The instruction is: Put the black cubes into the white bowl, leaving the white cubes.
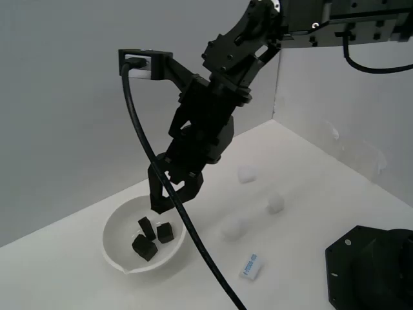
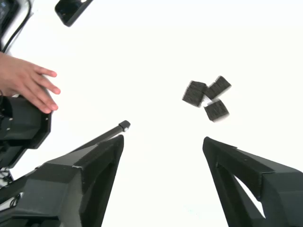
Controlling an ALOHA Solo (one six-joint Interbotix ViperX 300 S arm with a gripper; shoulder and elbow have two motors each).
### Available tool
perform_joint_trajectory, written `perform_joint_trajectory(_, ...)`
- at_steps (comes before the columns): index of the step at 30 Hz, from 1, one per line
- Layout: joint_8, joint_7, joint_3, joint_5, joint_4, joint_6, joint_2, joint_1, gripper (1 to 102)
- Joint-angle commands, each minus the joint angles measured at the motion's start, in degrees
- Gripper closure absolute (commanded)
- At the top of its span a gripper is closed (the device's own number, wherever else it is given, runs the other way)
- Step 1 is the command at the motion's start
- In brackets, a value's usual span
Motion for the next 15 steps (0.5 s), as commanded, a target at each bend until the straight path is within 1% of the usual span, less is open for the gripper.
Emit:
perform_joint_trajectory(1, 0.00, -2.64, 4.75, 2.20, 2.72, -0.53, 4.39, 1.23, 25)
perform_joint_trajectory(4, 0.09, -6.15, 8.00, 5.80, 6.33, 0.44, 7.65, 3.60, 59)
perform_joint_trajectory(6, 0.35, -8.17, 10.11, 8.17, 8.70, 1.14, 9.67, 5.63, 79)
perform_joint_trajectory(8, 0.35, -9.58, 12.30, 10.55, 10.99, 2.11, 11.87, 7.73, 95)
perform_joint_trajectory(9, 0.44, -10.55, 13.45, 11.60, 12.22, 2.64, 13.01, 8.88, 101)
perform_joint_trajectory(12, 0.53, -15.12, 17.84, 15.64, 16.17, 4.48, 17.40, 12.48, 101)
perform_joint_trajectory(15, 0.53, -20.92, 23.38, 20.39, 20.83, 6.77, 23.03, 16.17, 100)
